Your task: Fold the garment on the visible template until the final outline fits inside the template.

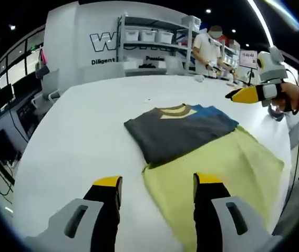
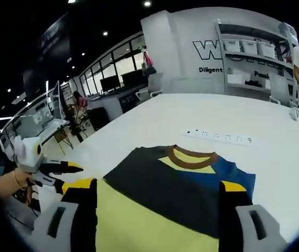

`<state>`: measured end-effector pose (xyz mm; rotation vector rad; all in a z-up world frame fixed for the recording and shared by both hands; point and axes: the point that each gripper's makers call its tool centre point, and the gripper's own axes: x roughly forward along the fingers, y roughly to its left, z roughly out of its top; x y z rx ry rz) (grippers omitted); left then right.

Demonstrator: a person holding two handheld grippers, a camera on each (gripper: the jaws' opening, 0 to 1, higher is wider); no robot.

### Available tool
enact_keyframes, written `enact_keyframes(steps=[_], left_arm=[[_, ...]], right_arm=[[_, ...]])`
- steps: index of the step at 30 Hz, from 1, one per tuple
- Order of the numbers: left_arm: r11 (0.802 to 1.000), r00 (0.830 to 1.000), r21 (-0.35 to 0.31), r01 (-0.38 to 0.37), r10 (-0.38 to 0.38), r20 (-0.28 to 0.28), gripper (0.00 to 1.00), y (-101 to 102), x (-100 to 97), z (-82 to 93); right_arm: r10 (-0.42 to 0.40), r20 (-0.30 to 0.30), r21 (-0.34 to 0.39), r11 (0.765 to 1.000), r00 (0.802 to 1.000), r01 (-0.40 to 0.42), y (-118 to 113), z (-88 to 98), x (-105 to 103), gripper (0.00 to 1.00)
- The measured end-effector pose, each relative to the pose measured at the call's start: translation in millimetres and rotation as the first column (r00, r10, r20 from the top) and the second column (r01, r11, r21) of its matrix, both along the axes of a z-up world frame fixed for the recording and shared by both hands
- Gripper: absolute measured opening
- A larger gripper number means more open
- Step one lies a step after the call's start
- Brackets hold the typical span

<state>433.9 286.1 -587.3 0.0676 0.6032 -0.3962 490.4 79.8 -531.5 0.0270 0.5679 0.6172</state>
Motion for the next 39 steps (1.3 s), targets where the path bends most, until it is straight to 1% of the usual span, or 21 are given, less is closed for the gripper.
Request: enact_keyframes(steps=[1,3,4,5,6,7,8,10,12,14,17,19,23,25,28,32,34,39], left_arm=[[1.0,1.0,-0.015,0.003,-0.003,0.0,0.67,-1.5,-3.7,2.7],[1.0,1.0,-0.018,0.01,-0.01,-0.004,0.78,-3.4,-9.6,4.9],[1.0,1.0,-0.017,0.012,-0.012,-0.003,0.81,-4.2,-12.2,6.8],[1.0,1.0,-0.018,0.012,-0.012,-0.002,0.83,-4.3,-13.1,7.7],[1.0,1.0,-0.021,0.012,-0.012,0.001,0.84,-4.4,-15.2,9.9],[1.0,1.0,-0.029,0.009,-0.009,-0.004,0.84,-4.4,-17.0,11.0],[0.999,1.0,-0.044,-0.006,0.006,-0.006,0.84,-4.0,-17.8,11.8],[0.999,1.0,-0.053,-0.008,0.007,-0.014,0.83,-3.9,-20.8,11.7],[0.998,1.0,-0.056,-0.009,0.009,-0.017,0.84,-4.7,-23.1,11.1],[0.998,1.0,-0.068,-0.003,0.002,-0.019,0.82,-7.1,-26.2,11.5],[0.998,1.0,-0.07,0.003,-0.005,-0.025,0.85,-9.8,-31.8,11.2],[0.998,1.0,-0.061,0.007,-0.009,-0.026,0.85,-10.1,-36.1,11.9],[0.999,0.999,-0.044,0.028,-0.03,-0.042,0.91,-12.3,-46.0,10.4],[0.999,0.998,-0.032,0.04,-0.041,-0.038,0.93,-12.9,-50.6,11.1],[0.998,0.998,-0.032,0.048,-0.049,-0.039,0.95,-13.9,-56.3,12.9],[0.998,0.998,-0.038,0.047,-0.049,-0.043,0.99,-14.8,-64.9,16.0],[0.998,0.998,-0.036,0.048,-0.05,-0.043,0.98,-15.0,-69.7,16.5],[0.999,0.997,-0.038,0.025,-0.028,-0.075,0.97,-11.2,-82.3,11.1]], right_arm=[[0.008,-0.004,-0.002,1.0,1.0,-0.008,-2.2,0.2,-5.7,0.98],[0.011,-0.021,0.015,1.0,1.0,-0.01,-6.8,-0.2,-14.6,0.99],[0.012,-0.026,0.016,1.0,1.0,-0.012,-9.2,-0.9,-18.2,0.99],[0.009,-0.021,-0.008,1.0,1.0,-0.009,-15.1,-2.9,-21.5,0.99],[0.021,-0.005,-0.059,0.998,1.0,-0.021,-21.3,-5.6,-23.4,0.99],[0.037,0.005,-0.093,0.995,0.999,-0.036,-25.5,-9.2,-27.9,0.99],[0.038,0.001,-0.101,0.994,0.999,-0.038,-27.6,-11.2,-30.0,0.99],[0.027,-0.018,-0.095,0.995,0.999,-0.029,-34.5,-15.5,-37.4,0.99],[0.025,-0.022,-0.086,0.996,0.999,-0.027,-38.7,-15.4,-42.8,0.99],[0.023,-0.027,-0.078,0.997,0.999,-0.025,-41.9,-16.0,-49.1,0.99],[0.019,-0.045,-0.072,0.997,0.999,-0.023,-49.8,-21.2,-65.0,0.99],[0.017,-0.055,-0.075,0.997,0.998,-0.021,-55.5,-24.1,-75.5,0.99],[0.0,-0.071,-0.077,0.997,0.997,-0.005,-68.4,-30.5,-95.6,0.99],[-0.01,-0.085,-0.088,0.996,0.996,0.003,-76.0,-34.1,-103.7,0.99],[-0.036,-0.091,-0.078,0.997,0.995,0.029,-85.6,-34.0,-111.4,0.99],[-0.037,-0.112,-0.075,0.997,0.993,0.028,-90.0,-36.4,-127.6,0.99],[-0.045,-0.124,-0.079,0.996,0.991,0.035,-93.9,-42.6,-138.1,0.96],[-0.069,-0.161,-0.112,0.992,0.985,0.052,-103.0,-58.1,-156.2,0.9]])
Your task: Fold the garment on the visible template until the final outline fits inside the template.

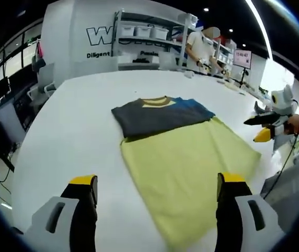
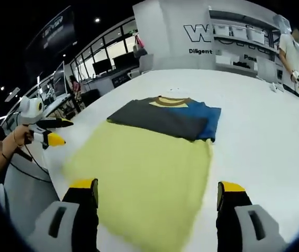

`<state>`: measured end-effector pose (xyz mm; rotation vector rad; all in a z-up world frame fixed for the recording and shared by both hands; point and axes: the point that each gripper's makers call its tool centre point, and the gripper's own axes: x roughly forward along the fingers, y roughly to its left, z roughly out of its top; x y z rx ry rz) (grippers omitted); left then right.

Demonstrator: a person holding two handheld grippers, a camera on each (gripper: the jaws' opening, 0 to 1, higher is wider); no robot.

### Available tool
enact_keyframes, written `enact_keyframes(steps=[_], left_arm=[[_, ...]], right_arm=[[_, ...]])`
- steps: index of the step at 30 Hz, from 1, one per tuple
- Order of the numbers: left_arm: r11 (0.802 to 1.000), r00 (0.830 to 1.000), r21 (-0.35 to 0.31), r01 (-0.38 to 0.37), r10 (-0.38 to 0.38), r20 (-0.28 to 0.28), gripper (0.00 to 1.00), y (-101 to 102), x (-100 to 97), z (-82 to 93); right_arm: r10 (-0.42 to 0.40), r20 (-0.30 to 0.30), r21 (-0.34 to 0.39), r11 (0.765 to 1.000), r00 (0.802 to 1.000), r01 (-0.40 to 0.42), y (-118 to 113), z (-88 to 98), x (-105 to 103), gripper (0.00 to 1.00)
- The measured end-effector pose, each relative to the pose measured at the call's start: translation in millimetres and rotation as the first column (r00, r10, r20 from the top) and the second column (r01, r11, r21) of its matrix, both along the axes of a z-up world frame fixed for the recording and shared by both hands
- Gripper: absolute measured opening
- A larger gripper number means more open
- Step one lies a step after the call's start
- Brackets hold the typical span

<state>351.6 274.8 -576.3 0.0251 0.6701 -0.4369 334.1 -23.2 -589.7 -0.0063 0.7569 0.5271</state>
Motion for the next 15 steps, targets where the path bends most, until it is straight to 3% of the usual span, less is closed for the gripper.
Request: enact_keyframes(steps=[3,11,15], left_arm=[[1.0,1.0,0.0,-0.008,0.008,-0.009,0.97,1.3,-4.9,-2.1],[0.999,0.997,0.012,-0.036,0.037,-0.07,0.93,10.7,-20.9,-14.1],[0.999,0.996,0.013,-0.039,0.04,-0.084,0.91,12.8,-28.7,-19.3]], right_arm=[[0.002,-0.011,0.006,1.0,1.0,-0.002,-0.7,-1.9,-9.6,0.83],[-0.051,-0.032,0.041,0.998,0.998,0.052,-7.1,-8.9,-25.2,0.76],[-0.066,-0.043,0.025,0.997,0.997,0.067,-10.5,-15.3,-30.4,0.74]])
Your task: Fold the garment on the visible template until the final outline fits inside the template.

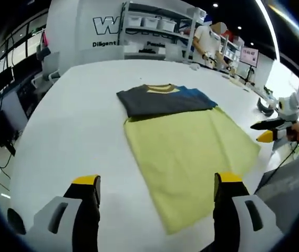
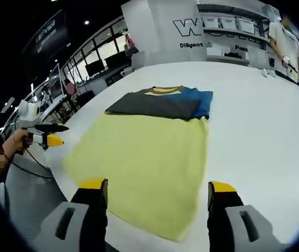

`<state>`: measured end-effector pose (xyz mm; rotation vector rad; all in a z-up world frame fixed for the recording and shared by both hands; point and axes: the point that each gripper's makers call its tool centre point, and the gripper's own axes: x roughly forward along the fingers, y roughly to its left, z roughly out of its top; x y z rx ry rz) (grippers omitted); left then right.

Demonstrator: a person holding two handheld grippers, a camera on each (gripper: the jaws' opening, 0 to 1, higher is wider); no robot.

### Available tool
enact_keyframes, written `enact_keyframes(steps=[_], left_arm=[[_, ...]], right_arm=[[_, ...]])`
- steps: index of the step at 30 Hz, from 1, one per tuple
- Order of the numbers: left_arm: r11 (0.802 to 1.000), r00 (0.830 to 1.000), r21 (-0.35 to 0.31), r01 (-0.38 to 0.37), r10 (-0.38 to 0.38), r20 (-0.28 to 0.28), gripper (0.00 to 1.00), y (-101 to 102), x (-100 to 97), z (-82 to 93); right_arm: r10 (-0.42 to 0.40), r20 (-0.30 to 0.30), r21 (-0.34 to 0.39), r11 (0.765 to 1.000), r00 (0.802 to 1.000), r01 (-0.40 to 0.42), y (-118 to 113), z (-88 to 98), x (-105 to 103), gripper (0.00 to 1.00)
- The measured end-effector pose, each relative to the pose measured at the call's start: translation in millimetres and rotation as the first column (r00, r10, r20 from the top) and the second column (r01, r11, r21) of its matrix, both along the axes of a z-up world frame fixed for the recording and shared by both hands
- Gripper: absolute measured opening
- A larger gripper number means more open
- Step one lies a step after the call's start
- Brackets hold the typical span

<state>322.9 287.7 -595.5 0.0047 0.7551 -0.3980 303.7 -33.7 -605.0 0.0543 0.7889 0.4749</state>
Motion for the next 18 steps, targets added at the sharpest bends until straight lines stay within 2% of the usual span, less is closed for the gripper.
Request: enact_keyframes(steps=[3,9,11,13,15,18], left_arm=[[0.999,1.0,-0.031,-0.015,0.014,-0.018,0.9,-0.8,-4.0,-3.6],[1.0,0.999,-0.01,-0.013,0.013,-0.05,0.85,-1.7,-10.9,-10.1],[1.0,0.998,-0.002,-0.015,0.014,-0.057,0.79,-1.8,-13.3,-12.5],[0.997,0.992,0.019,-0.074,0.075,-0.101,0.7,5.5,-21.3,-23.0],[0.996,0.989,0.025,-0.08,0.083,-0.12,0.67,5.6,-26.4,-26.1],[0.997,0.988,0.025,-0.078,0.081,-0.133,0.66,2.7,-30.8,-28.5]], right_arm=[[-0.002,-0.004,-0.035,0.999,1.0,0.002,-3.9,-5.6,-3.8,0.73],[-0.01,-0.032,-0.087,0.996,0.999,0.007,-10.8,-17.7,-10.9,0.61],[-0.019,-0.042,-0.122,0.992,0.999,0.014,-15.1,-23.3,-14.2,0.58],[-0.038,-0.05,-0.174,0.984,0.998,0.029,-22.0,-30.7,-18.0,0.52],[-0.045,-0.056,-0.214,0.976,0.997,0.032,-28.0,-34.4,-20.9,0.44],[-0.07,-0.054,-0.186,0.981,0.996,0.059,-27.0,-34.1,-23.5,0.36]])
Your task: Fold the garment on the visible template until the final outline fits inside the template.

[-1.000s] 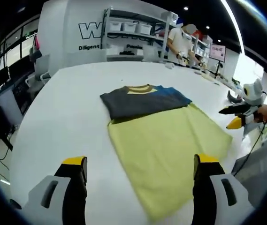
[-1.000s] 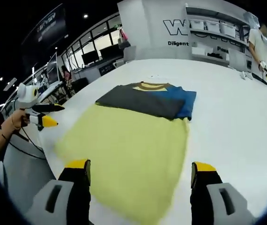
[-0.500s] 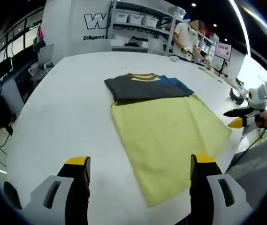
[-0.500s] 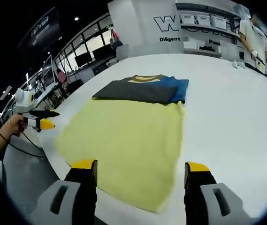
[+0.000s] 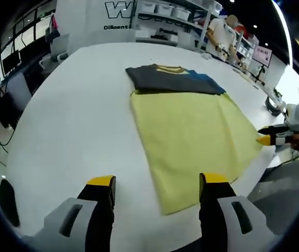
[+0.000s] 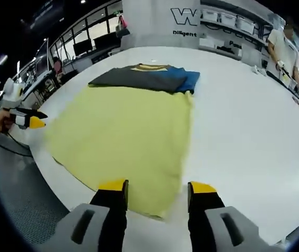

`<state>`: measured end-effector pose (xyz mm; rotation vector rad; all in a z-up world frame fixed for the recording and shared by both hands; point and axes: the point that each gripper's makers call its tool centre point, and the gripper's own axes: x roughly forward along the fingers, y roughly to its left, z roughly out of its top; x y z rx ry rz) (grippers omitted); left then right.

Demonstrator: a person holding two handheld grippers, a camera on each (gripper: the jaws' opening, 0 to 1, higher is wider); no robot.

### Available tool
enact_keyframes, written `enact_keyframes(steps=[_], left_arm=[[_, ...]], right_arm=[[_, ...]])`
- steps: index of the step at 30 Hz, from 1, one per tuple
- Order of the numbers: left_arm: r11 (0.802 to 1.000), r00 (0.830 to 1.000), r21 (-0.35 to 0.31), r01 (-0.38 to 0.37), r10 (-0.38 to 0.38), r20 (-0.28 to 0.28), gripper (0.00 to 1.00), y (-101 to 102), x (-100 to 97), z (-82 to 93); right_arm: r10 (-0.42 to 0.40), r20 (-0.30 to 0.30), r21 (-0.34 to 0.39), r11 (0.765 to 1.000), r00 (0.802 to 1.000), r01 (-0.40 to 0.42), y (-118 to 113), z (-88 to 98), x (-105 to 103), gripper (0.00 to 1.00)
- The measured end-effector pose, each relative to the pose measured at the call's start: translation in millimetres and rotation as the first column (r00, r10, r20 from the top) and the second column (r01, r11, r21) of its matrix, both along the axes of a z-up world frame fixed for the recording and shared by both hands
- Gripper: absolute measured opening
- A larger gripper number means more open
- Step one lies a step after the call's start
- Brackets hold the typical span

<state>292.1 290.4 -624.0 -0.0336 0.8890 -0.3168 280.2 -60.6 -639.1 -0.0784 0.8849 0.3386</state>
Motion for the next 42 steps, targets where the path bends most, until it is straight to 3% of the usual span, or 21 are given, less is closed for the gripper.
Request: enact_keyframes(steps=[5,10,13,16,18,20,23,27,42], left_arm=[[0.999,1.0,0.041,0.018,-0.017,-0.023,0.56,-3.7,-6.5,-5.1],[0.996,0.998,0.074,0.044,-0.04,-0.054,0.51,-6.1,-14.3,-12.8],[0.993,0.998,0.106,0.049,-0.043,-0.052,0.45,-2.5,-14.3,-14.1],[0.984,0.997,0.167,0.063,-0.056,-0.045,0.35,4.4,-14.3,-14.2],[0.964,0.994,0.243,0.105,-0.097,-0.041,0.29,10.1,-14.9,-14.4],[0.982,0.997,0.176,0.063,-0.056,-0.047,0.26,2.0,-17.5,-15.1],[0.979,0.997,0.192,0.073,-0.066,-0.043,0.23,2.6,-17.5,-14.6],[0.985,0.995,0.145,0.092,-0.084,-0.062,0.08,-9.6,-22.7,-15.9],[0.989,0.996,0.132,0.072,-0.063,-0.067,0.07,-6.2,-22.1,-16.1]], right_arm=[[-0.015,-0.004,-0.049,0.999,1.0,0.015,-7.2,-5.3,-2.0,0.29],[-0.01,-0.01,-0.038,0.999,1.0,0.01,0.3,-5.0,-7.4,0.26],[0.014,-0.012,-0.086,0.996,1.0,-0.015,0.6,-6.0,-8.4,0.25],[0.009,-0.023,-0.083,0.997,1.0,-0.011,2.0,-6.0,-8.0,0.18],[-0.005,-0.029,-0.101,0.995,1.0,0.002,-2.0,-6.3,-7.8,0.1],[-0.012,-0.035,-0.105,0.994,0.999,0.008,-3.2,-6.6,-8.4,0.01],[0.006,-0.031,-0.127,0.992,0.999,-0.01,-4.2,-6.3,-9.4,0.0],[-0.004,-0.03,-0.123,0.992,1.0,0.0,-6.2,-5.9,-9.6,0.0],[-0.005,-0.037,-0.106,0.994,0.999,0.002,-11.3,-4.7,-10.0,0.0]])
